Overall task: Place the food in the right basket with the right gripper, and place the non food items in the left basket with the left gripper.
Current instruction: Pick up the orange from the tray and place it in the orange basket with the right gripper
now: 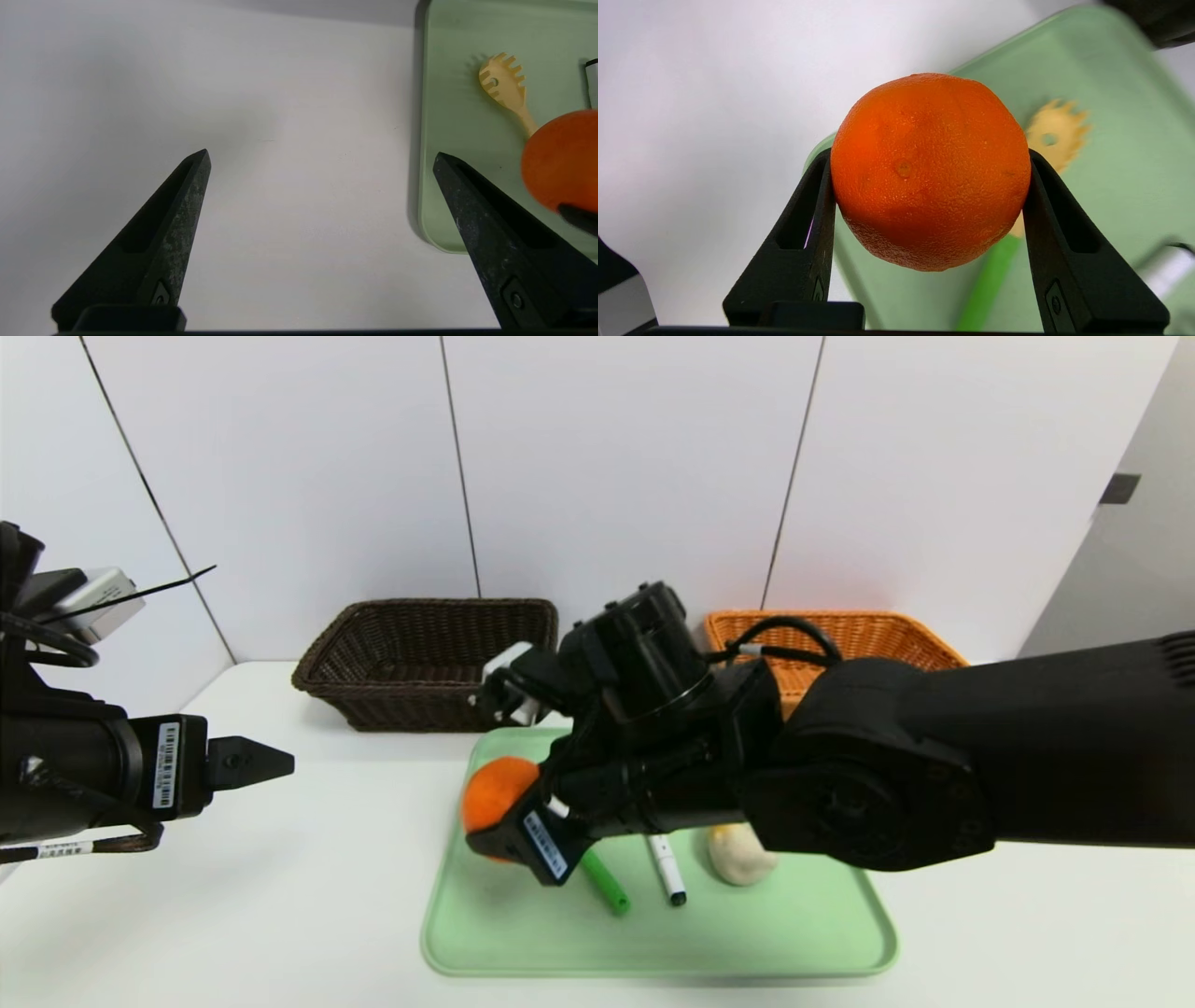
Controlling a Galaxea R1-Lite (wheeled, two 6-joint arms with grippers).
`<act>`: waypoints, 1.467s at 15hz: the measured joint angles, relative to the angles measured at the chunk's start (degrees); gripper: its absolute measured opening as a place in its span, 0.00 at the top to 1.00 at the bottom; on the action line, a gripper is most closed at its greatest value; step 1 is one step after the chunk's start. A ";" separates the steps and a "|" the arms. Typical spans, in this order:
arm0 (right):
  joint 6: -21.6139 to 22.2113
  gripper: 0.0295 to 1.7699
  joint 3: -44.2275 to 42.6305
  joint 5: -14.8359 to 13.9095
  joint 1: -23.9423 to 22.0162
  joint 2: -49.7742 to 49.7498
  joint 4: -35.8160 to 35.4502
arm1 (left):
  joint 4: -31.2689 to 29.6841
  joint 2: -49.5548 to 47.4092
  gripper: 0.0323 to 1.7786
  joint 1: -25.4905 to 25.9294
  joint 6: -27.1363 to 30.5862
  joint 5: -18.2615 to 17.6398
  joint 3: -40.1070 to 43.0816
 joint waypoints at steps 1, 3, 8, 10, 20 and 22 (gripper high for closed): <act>0.11 0.37 -1.01 -0.68 -1.12 -1.24 0.01 | -0.04 -0.05 0.05 0.00 -0.02 -0.02 0.00; 0.15 0.37 -3.33 -3.74 -3.52 -3.62 0.12 | -0.11 -0.09 0.05 0.02 0.02 0.00 -0.02; -0.11 0.38 -6.80 -6.01 -10.61 -7.92 1.24 | -0.20 -0.13 0.05 0.00 0.05 0.00 -0.24; -0.27 0.38 -7.44 -6.03 -13.99 -8.85 2.60 | -0.26 -0.13 0.05 0.00 0.09 -0.06 -0.37; -2.12 0.38 -6.75 -5.81 -34.15 -9.98 3.32 | -0.30 -0.22 0.05 0.02 -0.30 -0.17 -0.52; -2.80 0.38 -5.49 -5.49 -37.34 -9.02 3.07 | -0.33 -0.29 0.05 0.02 -0.41 -0.20 -0.46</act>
